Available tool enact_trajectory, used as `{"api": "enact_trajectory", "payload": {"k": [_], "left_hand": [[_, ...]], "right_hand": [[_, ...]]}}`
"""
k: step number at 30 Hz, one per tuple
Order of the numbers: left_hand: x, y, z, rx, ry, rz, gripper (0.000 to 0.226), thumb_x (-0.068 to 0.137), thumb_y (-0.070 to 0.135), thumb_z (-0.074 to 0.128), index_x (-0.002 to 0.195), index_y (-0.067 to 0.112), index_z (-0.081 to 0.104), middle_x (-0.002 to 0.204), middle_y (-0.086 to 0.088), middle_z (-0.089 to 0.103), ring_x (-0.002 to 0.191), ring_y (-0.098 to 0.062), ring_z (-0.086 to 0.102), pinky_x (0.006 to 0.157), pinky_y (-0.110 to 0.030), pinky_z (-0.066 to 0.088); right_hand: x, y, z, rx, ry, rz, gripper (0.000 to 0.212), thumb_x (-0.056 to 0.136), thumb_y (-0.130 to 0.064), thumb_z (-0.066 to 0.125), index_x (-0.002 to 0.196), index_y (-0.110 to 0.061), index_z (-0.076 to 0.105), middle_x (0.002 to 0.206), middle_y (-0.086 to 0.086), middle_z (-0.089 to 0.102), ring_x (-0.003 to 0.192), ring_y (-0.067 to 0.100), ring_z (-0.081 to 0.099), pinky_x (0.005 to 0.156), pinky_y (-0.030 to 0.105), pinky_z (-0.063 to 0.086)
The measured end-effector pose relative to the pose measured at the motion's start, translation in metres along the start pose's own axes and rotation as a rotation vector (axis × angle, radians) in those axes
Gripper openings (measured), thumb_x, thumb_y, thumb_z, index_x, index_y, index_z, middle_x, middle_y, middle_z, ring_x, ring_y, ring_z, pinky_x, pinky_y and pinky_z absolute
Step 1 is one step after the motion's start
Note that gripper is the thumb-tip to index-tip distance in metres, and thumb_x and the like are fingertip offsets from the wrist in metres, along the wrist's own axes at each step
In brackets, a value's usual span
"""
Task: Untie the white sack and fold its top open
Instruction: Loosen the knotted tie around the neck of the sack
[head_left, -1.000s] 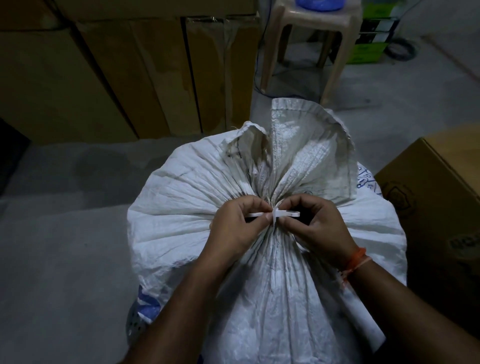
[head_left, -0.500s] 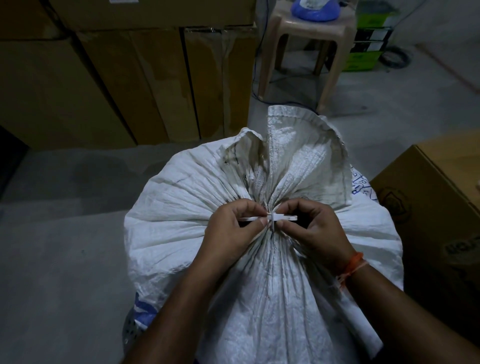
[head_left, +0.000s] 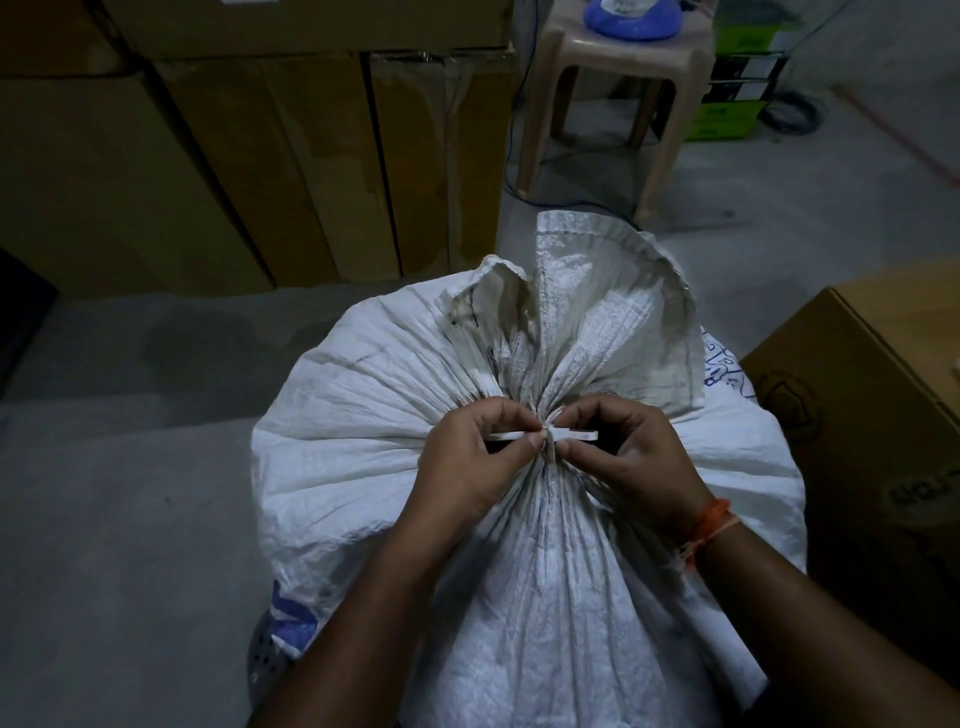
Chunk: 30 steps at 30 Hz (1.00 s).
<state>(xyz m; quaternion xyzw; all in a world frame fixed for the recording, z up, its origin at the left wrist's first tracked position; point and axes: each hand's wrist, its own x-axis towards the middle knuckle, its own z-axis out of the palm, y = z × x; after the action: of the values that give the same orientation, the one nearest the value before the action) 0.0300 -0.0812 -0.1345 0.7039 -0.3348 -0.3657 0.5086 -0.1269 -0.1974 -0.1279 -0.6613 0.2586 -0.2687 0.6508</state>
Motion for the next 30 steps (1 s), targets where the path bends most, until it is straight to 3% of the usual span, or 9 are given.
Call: {"api": "enact_trajectory", "payload": {"k": [2, 6, 9, 13, 15, 20, 30], "left_hand": [[0.0, -0.002, -0.002, 0.04, -0.006, -0.01, 0.013, 0.085, 0.035, 0.083, 0.093, 0.026, 0.079, 0.088, -0.002, 0.083, 0.085, -0.028, 0.08, 0.084, -0.058, 0.063], [0.001, -0.005, -0.007, 0.135, -0.029, -0.031, 0.016, 0.083, 0.042, 0.084, 0.094, 0.032, 0.079, 0.088, 0.008, 0.083, 0.088, -0.016, 0.08, 0.089, -0.056, 0.063], [0.001, -0.007, -0.011, 0.204, -0.039, -0.031, 0.017, 0.08, 0.047, 0.083, 0.093, 0.037, 0.078, 0.088, 0.014, 0.082, 0.089, -0.011, 0.079, 0.094, -0.059, 0.059], [0.001, -0.007, -0.013, 0.215, -0.065, -0.033, 0.02, 0.078, 0.049, 0.08, 0.093, 0.035, 0.079, 0.091, 0.013, 0.082, 0.091, -0.009, 0.079, 0.095, -0.062, 0.058], [0.002, -0.006, -0.013, 0.214, -0.075, -0.031, 0.018, 0.079, 0.045, 0.079, 0.093, 0.033, 0.079, 0.091, 0.012, 0.082, 0.091, -0.01, 0.08, 0.095, -0.06, 0.058], [0.002, -0.004, -0.013, 0.211, -0.069, -0.022, 0.008, 0.083, 0.034, 0.081, 0.089, 0.03, 0.079, 0.087, 0.009, 0.082, 0.087, -0.01, 0.079, 0.089, -0.051, 0.063], [0.002, -0.002, -0.01, 0.209, -0.066, -0.027, 0.008, 0.085, 0.033, 0.085, 0.088, 0.028, 0.08, 0.084, 0.006, 0.082, 0.085, -0.016, 0.079, 0.087, -0.053, 0.063]], "right_hand": [[0.001, 0.006, -0.003, -0.031, 0.0, 0.007, 0.015, 0.077, -0.003, 0.084, 0.089, -0.004, 0.075, 0.091, 0.012, 0.076, 0.088, 0.017, 0.073, 0.081, 0.03, 0.06], [0.0, 0.014, -0.004, -0.077, -0.026, 0.013, 0.016, 0.078, 0.009, 0.082, 0.089, 0.002, 0.073, 0.09, 0.014, 0.076, 0.086, 0.023, 0.073, 0.08, 0.036, 0.059], [-0.001, 0.015, -0.002, -0.074, -0.031, 0.01, 0.015, 0.077, 0.007, 0.084, 0.086, 0.001, 0.073, 0.087, 0.011, 0.076, 0.081, 0.022, 0.073, 0.075, 0.035, 0.057], [-0.003, 0.018, 0.002, -0.119, 0.0, -0.022, 0.016, 0.076, -0.012, 0.086, 0.086, -0.005, 0.075, 0.086, 0.014, 0.075, 0.082, 0.038, 0.073, 0.075, 0.051, 0.058], [-0.003, 0.018, 0.002, -0.132, 0.014, -0.026, 0.014, 0.075, -0.013, 0.084, 0.085, -0.007, 0.075, 0.086, 0.013, 0.075, 0.082, 0.04, 0.072, 0.075, 0.055, 0.058], [-0.001, 0.02, 0.001, -0.144, 0.016, -0.007, 0.011, 0.075, -0.006, 0.081, 0.085, -0.007, 0.075, 0.085, 0.011, 0.075, 0.081, 0.036, 0.073, 0.076, 0.054, 0.058], [-0.002, 0.019, 0.001, -0.159, 0.021, 0.0, 0.014, 0.075, -0.002, 0.082, 0.085, -0.011, 0.076, 0.085, 0.009, 0.076, 0.082, 0.035, 0.074, 0.077, 0.054, 0.059]]}}
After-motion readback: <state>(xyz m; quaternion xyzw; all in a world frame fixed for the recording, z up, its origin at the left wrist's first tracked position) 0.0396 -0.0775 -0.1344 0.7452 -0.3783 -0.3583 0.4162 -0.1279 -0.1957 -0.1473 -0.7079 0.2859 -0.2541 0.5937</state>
